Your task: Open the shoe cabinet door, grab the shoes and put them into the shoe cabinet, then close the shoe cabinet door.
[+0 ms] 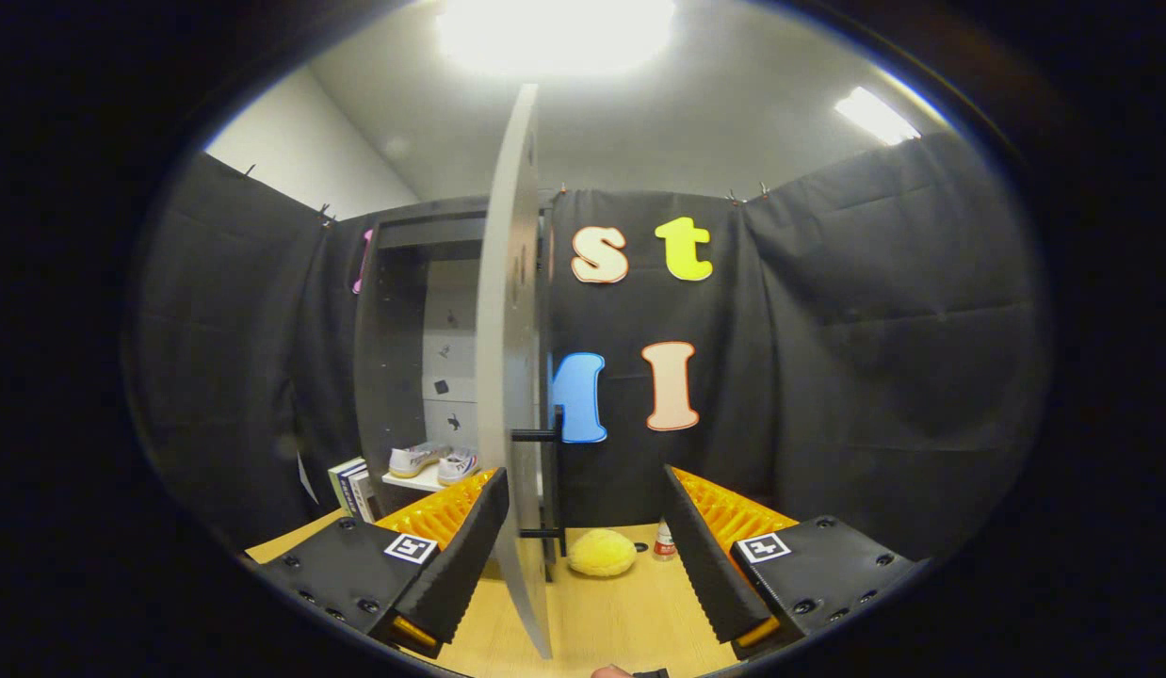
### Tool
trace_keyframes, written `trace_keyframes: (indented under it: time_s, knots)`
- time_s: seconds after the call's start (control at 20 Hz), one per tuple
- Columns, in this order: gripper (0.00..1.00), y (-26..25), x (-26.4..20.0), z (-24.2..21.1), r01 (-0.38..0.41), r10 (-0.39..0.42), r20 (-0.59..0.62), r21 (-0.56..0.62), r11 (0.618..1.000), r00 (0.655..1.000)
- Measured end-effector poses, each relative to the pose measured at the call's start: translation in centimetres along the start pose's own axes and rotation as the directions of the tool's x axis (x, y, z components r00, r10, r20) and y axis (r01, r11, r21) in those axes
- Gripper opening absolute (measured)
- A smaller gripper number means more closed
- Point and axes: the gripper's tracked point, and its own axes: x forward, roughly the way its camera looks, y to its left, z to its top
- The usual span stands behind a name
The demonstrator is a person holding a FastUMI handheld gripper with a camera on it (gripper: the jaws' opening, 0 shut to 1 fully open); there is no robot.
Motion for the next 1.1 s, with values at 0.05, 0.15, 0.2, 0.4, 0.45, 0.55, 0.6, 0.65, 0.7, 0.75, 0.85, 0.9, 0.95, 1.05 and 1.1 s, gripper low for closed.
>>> trace_keyframes:
  time_s: [0.05, 0.15, 0.2, 0.4, 0.45, 0.55, 0.6, 0.65, 0.7, 0.75, 0.85, 0.9, 0.95, 1.05, 1.1]
  knots:
    - [0.99, -1.4, 0.8, -0.4, 0.04, -0.04, -0.006, 0.008, 0.999, 0.999]
    - [0.99, -3.1, 3.6, -1.8, 0.11, -0.11, -0.02, 0.016, 0.994, 0.994]
    - [0.99, -4.3, 4.5, -2.6, 0.141, -0.14, -0.034, 0.014, 0.99, 0.99]
    - [0.98, -4.6, 7.6, -7.0, 0.168, -0.163, -0.132, 0.029, 0.985, 0.978]
    - [0.98, -4.4, 8.0, -7.9, 0.162, -0.156, -0.155, 0.028, 0.986, 0.976]
    - [0.96, -4.0, 8.2, -9.0, 0.16, -0.155, -0.179, 0.012, 0.987, 0.971]
    - [0.95, -3.9, 8.5, -9.0, 0.16, -0.156, -0.17, 0.009, 0.987, 0.973]
    - [0.94, -3.6, 8.7, -8.8, 0.158, -0.156, -0.164, 0.0, 0.987, 0.974]
    - [0.94, -3.0, 8.0, -8.7, 0.155, -0.155, -0.161, -0.01, 0.988, 0.975]
    - [0.94, -2.4, 7.8, -8.6, 0.147, -0.148, -0.157, -0.014, 0.989, 0.977]
    - [0.94, -0.9, 7.2, -8.8, 0.114, -0.113, -0.162, -0.003, 0.993, 0.98]
    - [0.94, 0.1, 7.3, -8.8, 0.092, -0.091, -0.163, 0.003, 0.996, 0.982]
    - [0.94, 1.3, 7.3, -8.7, 0.067, -0.066, -0.161, 0.006, 0.998, 0.985]
    - [0.94, 3.6, 7.4, -8.6, 0.02, -0.018, -0.157, 0.008, 1.0, 0.987]
    - [0.94, 4.6, 7.4, -8.7, -0.002, 0.003, -0.156, 0.007, 1.0, 0.988]
